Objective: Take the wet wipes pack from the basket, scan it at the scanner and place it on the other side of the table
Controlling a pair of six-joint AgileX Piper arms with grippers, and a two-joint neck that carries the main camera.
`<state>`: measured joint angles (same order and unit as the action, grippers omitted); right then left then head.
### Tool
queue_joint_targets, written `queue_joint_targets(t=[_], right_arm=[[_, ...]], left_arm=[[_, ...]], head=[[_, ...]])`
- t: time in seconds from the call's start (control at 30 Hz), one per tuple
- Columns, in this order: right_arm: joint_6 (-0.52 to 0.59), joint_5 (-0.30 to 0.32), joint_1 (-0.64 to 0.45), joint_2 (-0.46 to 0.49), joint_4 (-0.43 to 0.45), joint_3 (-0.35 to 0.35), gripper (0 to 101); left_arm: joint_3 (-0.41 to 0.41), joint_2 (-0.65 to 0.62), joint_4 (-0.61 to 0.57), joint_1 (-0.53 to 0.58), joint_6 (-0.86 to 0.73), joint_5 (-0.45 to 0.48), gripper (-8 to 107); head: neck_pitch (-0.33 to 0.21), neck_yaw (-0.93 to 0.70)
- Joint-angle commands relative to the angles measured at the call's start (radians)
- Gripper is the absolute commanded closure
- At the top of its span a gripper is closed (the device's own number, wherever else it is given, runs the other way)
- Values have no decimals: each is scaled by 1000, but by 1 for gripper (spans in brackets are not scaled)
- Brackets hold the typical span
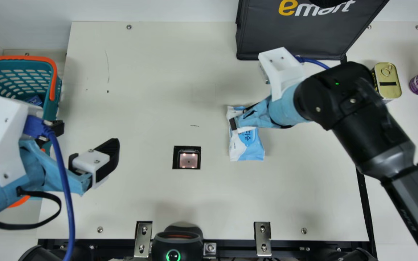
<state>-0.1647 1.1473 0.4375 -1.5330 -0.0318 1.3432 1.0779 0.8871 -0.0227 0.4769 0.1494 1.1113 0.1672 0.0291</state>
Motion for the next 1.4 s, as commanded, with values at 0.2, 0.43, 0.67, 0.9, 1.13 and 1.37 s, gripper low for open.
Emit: queue_joint_targets(t=[0.2,0.43,0.67,0.9,1.13,1.37], right_arm=[[-210,-61,49,-74,68,-23,6],[-312,-108,92,-135,101,-45,6],[-386,-159,121,-185,129,-81,6],[-440,-201,128,-221,149,-113,6],[-467,-225,131,-247,155,-129,6],[-474,-236,138,-265,156,-134,40]], left_arm=[[0,0,0,0,0,0,9],[0,0,0,0,0,0,9],[0,0,0,0,0,0,9],[0,0,0,0,0,0,9],[0,0,0,0,0,0,9],[0,0,0,0,0,0,9]], head=[[-29,-2],[-29,-2],[-29,-2],[-29,-2],[-29,-2],[-29,-2]])
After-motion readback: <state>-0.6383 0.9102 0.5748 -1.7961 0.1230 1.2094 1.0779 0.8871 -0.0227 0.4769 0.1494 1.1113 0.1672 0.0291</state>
